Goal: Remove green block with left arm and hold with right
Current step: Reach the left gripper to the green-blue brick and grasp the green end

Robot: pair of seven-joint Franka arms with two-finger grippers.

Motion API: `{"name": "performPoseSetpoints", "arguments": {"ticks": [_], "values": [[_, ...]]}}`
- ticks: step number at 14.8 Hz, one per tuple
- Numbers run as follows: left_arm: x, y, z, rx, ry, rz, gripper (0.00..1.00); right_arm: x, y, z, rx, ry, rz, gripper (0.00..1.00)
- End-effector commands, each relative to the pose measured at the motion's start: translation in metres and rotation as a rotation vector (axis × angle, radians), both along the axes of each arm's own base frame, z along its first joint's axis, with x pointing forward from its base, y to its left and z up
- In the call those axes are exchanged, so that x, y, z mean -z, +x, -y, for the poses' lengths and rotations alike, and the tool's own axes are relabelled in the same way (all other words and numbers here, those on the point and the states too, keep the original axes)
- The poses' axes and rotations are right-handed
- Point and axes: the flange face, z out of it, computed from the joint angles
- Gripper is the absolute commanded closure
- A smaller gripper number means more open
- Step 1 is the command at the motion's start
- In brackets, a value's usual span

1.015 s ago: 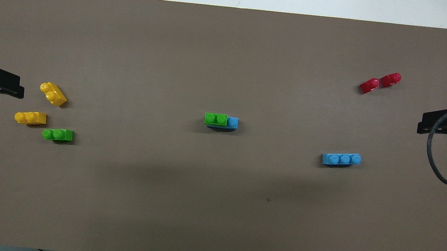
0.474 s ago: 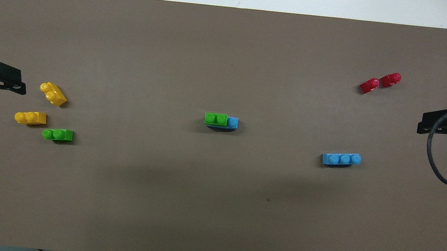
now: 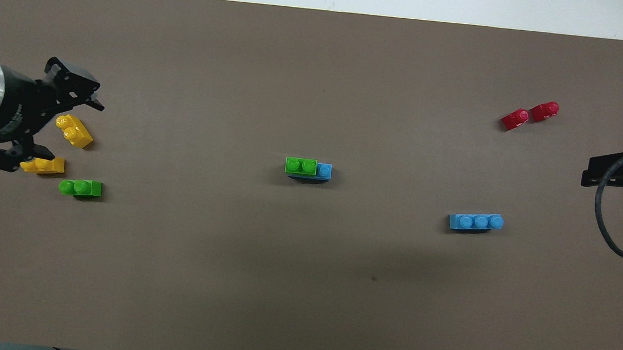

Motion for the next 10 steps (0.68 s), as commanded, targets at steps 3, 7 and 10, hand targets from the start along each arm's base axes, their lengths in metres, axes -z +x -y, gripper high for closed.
{"name": "performPoseSetpoints", "arguments": {"ticks": [3, 7, 10], "values": [[0.0017, -0.0124, 0.0198, -0.527, -0.073, 0.033, 0.00, -0.0009, -0.0025, 0.0010, 0.019, 0.017, -0.003, 0.00], [0.0011, -0.0125, 0.0222, -0.675, -0.087, 0.029, 0.00, -0.0010, -0.0024, 0.0010, 0.019, 0.017, -0.002, 0.00], [0.0014, -0.0133, 0.0238, -0.672, -0.086, 0.026, 0.00, -0.0001, -0.0021, 0.0010, 0.019, 0.017, -0.005, 0.00]]}}
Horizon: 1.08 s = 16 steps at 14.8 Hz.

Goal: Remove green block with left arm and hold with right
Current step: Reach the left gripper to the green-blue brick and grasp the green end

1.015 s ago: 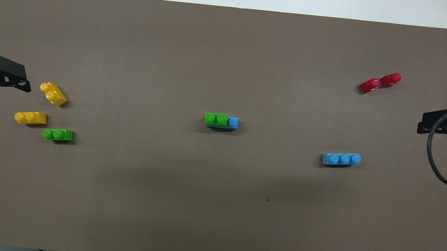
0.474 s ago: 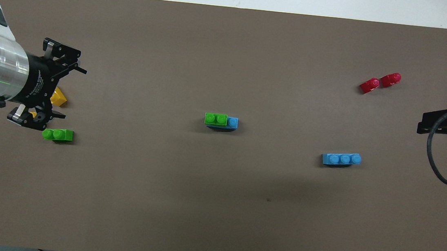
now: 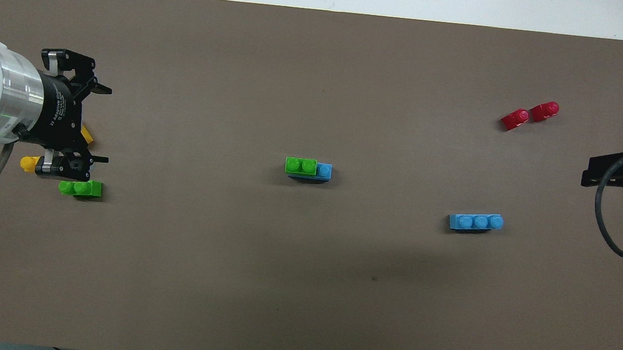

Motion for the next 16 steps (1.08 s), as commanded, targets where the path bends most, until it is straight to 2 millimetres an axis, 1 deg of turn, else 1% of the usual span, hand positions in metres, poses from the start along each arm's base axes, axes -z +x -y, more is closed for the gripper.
{"name": "performPoseSetpoints", "arguments": {"ticks": [1, 2, 3, 4, 5, 6, 7, 8, 9, 10, 12, 14, 16], "values": [[0.001, -0.010, 0.003, -0.032, -0.027, -0.002, 0.00, -0.001, -0.003, 0.001, 0.019, 0.017, -0.004, 0.00], [0.003, -0.013, 0.012, -0.048, -0.035, -0.009, 0.00, -0.001, -0.003, 0.001, 0.019, 0.017, -0.007, 0.00], [0.010, -0.013, 0.023, -0.057, -0.037, -0.021, 0.00, 0.001, -0.004, 0.002, 0.022, 0.019, -0.017, 0.00], [0.014, -0.014, 0.035, -0.054, -0.038, -0.027, 0.00, 0.000, -0.004, 0.008, 0.032, 0.017, -0.014, 0.00], [0.024, -0.013, 0.049, -0.058, -0.038, -0.044, 0.00, 0.000, -0.005, 0.015, 0.045, 0.017, -0.019, 0.00], [0.026, -0.015, 0.062, -0.079, -0.048, -0.036, 0.00, 0.000, -0.004, 0.016, 0.048, 0.017, -0.017, 0.00], [0.029, -0.014, 0.069, -0.102, -0.057, -0.026, 0.00, 0.000, -0.004, 0.017, 0.049, 0.018, -0.017, 0.00], [0.040, -0.012, 0.080, -0.099, -0.055, -0.040, 0.00, -0.001, -0.003, 0.022, 0.050, 0.018, -0.008, 0.00], [0.050, -0.016, 0.101, -0.084, -0.052, -0.057, 0.00, -0.004, -0.004, 0.029, 0.074, 0.019, 0.002, 0.00], [0.066, -0.013, 0.116, -0.091, -0.049, -0.073, 0.00, -0.004, -0.007, 0.034, 0.084, 0.020, -0.009, 0.00], [0.087, -0.012, 0.142, -0.100, -0.049, -0.092, 0.00, -0.005, -0.008, 0.035, 0.083, 0.020, -0.006, 0.00], [0.106, -0.007, 0.162, -0.124, -0.054, -0.093, 0.00, -0.005, -0.008, 0.038, 0.078, 0.019, -0.009, 0.00], [0.123, -0.006, 0.182, -0.138, -0.061, -0.097, 0.00, -0.006, -0.009, 0.045, 0.094, 0.021, -0.007, 0.00]]}}
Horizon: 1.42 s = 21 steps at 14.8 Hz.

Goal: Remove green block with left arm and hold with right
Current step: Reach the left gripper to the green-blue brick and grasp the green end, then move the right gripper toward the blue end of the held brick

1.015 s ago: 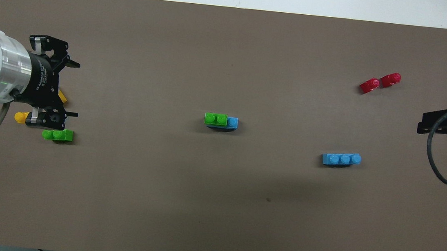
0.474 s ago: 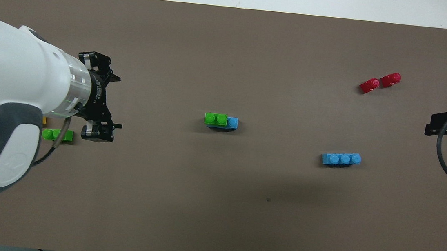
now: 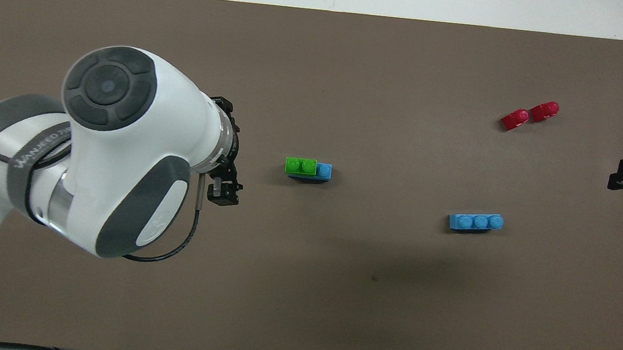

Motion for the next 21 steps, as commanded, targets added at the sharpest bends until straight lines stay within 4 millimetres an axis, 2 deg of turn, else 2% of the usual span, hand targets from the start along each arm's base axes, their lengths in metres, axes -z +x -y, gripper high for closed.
{"name": "performPoseSetpoints", "arguments": {"ticks": [1, 2, 3, 4, 6, 8, 11, 13, 17, 21], "values": [[0.015, 0.005, 0.024, -0.041, -0.024, 0.014, 0.00, -0.003, -0.007, 0.013, 0.045, 0.021, -0.001, 0.00], [0.024, 0.007, 0.030, -0.041, -0.020, 0.005, 0.00, -0.002, -0.008, 0.014, 0.089, 0.020, 0.003, 0.00], [0.038, 0.007, 0.045, -0.019, -0.011, -0.005, 0.00, 0.001, -0.009, 0.016, 0.199, 0.021, -0.001, 0.00], [0.043, 0.008, 0.050, -0.014, -0.011, -0.009, 0.00, 0.003, -0.009, 0.014, 0.299, 0.031, -0.006, 0.00], [0.050, 0.011, 0.052, -0.026, -0.012, -0.009, 0.00, 0.010, -0.011, -0.003, 0.493, 0.100, -0.035, 0.01], [0.061, 0.017, 0.054, -0.031, -0.019, 0.001, 0.00, 0.028, -0.007, -0.013, 0.694, 0.181, -0.063, 0.01], [0.096, 0.015, 0.069, 0.001, 0.023, -0.028, 0.00, 0.065, -0.003, -0.023, 0.946, 0.285, -0.168, 0.02], [0.108, 0.021, 0.077, 0.008, 0.030, -0.030, 0.00, 0.089, -0.001, -0.032, 1.057, 0.360, -0.222, 0.02], [0.112, 0.027, 0.077, 0.004, 0.010, 0.008, 0.00, 0.141, 0.020, -0.074, 1.130, 0.386, -0.349, 0.02], [0.131, 0.029, 0.074, -0.014, 0.007, 0.030, 0.00, 0.176, 0.030, -0.108, 1.176, 0.416, -0.457, 0.02]]}}
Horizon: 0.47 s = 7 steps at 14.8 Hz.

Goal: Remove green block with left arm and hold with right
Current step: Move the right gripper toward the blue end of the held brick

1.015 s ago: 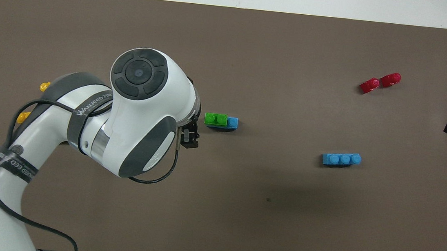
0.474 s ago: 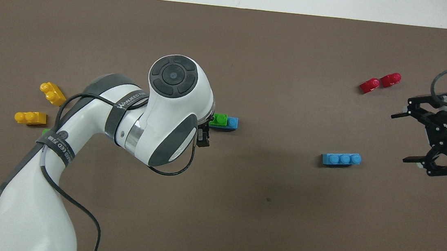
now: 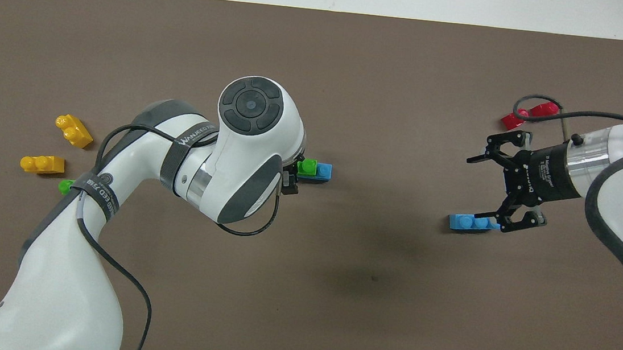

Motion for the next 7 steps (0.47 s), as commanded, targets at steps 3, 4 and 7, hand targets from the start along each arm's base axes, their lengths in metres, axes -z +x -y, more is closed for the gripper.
{"name": "performPoseSetpoints", "arguments": {"ticks": [3, 4, 7], "values": [[0.021, -0.003, 0.003, -0.014, 0.018, 0.026, 0.00, 0.028, 0.006, -0.030, 0.105, 0.059, -0.064, 0.02], [0.022, -0.002, 0.002, -0.024, 0.018, 0.028, 0.00, 0.033, 0.006, -0.042, 0.128, 0.071, -0.065, 0.02], [0.037, -0.012, 0.005, -0.009, 0.038, 0.026, 0.00, 0.055, 0.009, -0.065, 0.150, 0.092, -0.065, 0.02]]}}
